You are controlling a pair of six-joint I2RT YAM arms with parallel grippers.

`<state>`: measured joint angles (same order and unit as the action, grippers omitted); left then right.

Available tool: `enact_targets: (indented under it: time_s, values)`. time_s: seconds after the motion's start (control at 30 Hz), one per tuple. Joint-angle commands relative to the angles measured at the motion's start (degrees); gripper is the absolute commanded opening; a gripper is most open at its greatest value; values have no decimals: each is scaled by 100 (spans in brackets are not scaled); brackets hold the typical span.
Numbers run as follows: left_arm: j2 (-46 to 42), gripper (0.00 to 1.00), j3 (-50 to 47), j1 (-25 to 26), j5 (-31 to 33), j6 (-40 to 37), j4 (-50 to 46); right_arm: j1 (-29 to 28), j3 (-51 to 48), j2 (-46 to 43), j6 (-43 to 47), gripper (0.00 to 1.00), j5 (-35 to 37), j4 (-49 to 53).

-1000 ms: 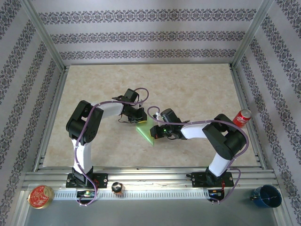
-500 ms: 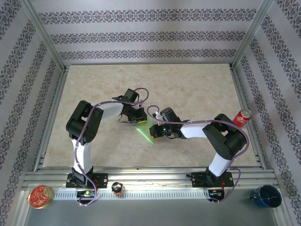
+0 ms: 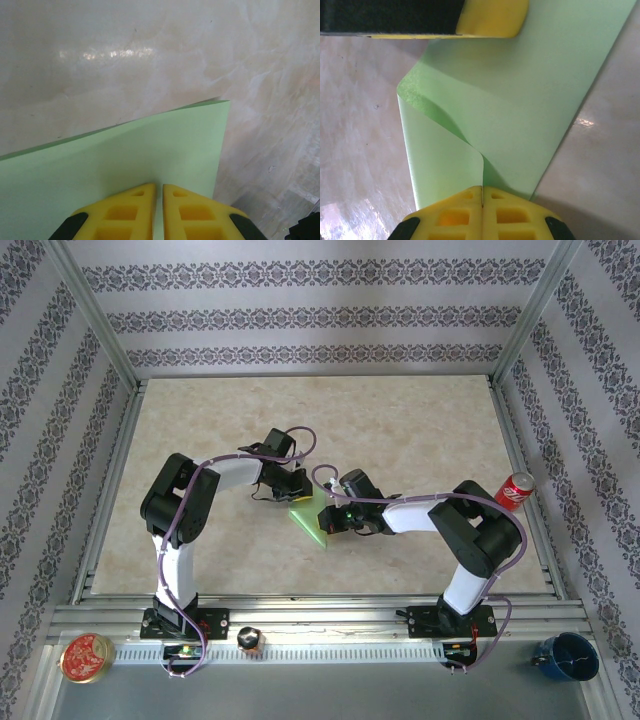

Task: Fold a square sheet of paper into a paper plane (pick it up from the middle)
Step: Third fold the triangle at the center of the table.

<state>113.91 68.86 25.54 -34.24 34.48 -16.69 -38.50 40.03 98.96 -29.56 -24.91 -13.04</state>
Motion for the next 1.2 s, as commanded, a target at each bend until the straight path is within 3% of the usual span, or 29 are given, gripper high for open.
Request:
enact_targets:
  time_s: [0.0, 0.13, 0.23, 0.37, 0.53, 0.63, 0.7, 0.77, 0.83, 1.0, 1.17]
  values:
    - [61, 13, -77, 80, 119, -73, -315, -66, 86, 115, 161, 0, 99, 107]
    - [23, 15, 4, 79, 148, -108, -385, -61, 32, 88, 159, 0, 146, 117]
    - [-185, 21, 91, 77, 256, -117, -421, -61, 22, 89, 136, 0, 170, 106]
    - [-780, 35, -179, 67, 539, 79, -163, -62, -13, 71, 82, 0, 181, 47]
    - [-1548, 39, -528, 68, 630, 297, 67, -52, -23, 71, 38, 0, 192, 12]
    - [-1886, 33, -800, 73, 615, 416, 131, -40, -26, 75, -16, 0, 238, -11]
    - [-2069, 23, -1132, 70, 460, 649, 390, -26, -22, 84, -98, 0, 287, -32]
    - [-2212, 11, -1552, 80, 157, 1060, 945, -22, -30, 97, -162, 0, 298, -91]
    - [-2354, 6, -2038, 128, -103, 1558, 1741, -8, -33, 114, -204, 0, 326, -115]
    - [-2467, 1, -2850, 276, -157, 2405, 3213, -13, -22, 133, -267, 0, 393, -101]
    - [-2175, 0, -2997, 353, -180, 2570, 3502, -2, 13, 159, -333, 0, 434, -83]
